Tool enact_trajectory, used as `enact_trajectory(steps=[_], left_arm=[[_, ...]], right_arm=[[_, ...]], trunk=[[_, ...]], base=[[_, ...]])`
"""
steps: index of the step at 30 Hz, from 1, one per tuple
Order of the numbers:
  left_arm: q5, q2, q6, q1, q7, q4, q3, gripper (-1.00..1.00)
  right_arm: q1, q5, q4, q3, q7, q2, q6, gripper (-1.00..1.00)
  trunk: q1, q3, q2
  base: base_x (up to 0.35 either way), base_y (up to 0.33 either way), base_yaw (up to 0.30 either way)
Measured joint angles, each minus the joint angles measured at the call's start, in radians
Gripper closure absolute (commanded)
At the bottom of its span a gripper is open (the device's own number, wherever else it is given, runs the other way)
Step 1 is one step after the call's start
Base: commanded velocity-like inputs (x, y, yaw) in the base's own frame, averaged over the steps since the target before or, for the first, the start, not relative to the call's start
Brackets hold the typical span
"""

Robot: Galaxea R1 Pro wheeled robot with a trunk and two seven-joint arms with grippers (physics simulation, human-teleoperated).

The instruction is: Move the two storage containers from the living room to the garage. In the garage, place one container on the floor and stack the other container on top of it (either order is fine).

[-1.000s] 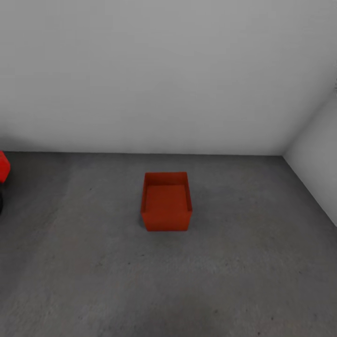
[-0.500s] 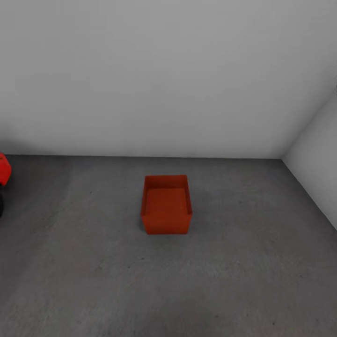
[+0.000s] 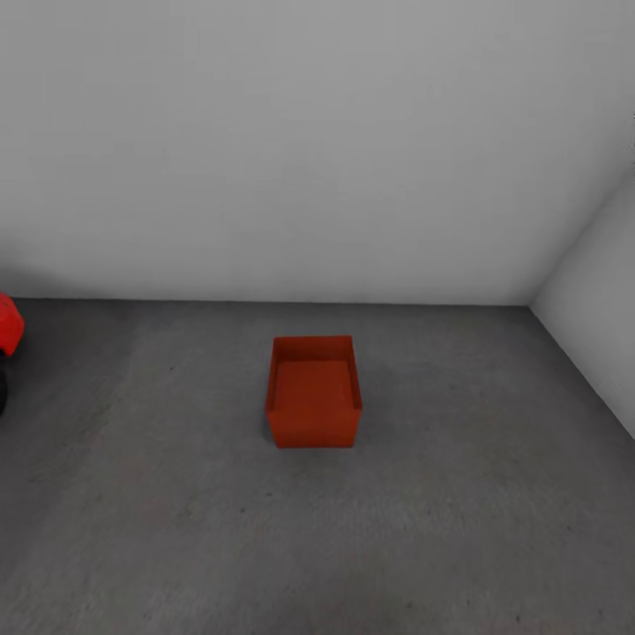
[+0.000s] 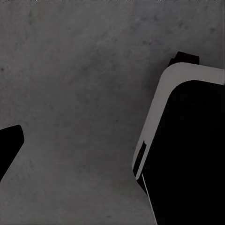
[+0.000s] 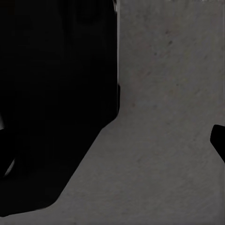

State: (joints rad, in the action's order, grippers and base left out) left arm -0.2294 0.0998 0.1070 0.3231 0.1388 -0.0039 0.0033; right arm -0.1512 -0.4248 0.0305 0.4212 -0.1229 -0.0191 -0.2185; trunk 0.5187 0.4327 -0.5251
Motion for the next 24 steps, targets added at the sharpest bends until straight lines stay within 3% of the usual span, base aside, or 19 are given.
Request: enact_trajectory(steps=[24], left_arm=[[0.000, 0.000, 0.000, 0.000, 0.000, 0.000, 0.000, -1.00]], right_arm=[[0.000, 0.000, 0.000, 0.000, 0.000, -0.001, 0.001, -1.00]], trunk=[[0.000, -0.039, 0.000]], base=[[0.000, 0.000, 0.000]])
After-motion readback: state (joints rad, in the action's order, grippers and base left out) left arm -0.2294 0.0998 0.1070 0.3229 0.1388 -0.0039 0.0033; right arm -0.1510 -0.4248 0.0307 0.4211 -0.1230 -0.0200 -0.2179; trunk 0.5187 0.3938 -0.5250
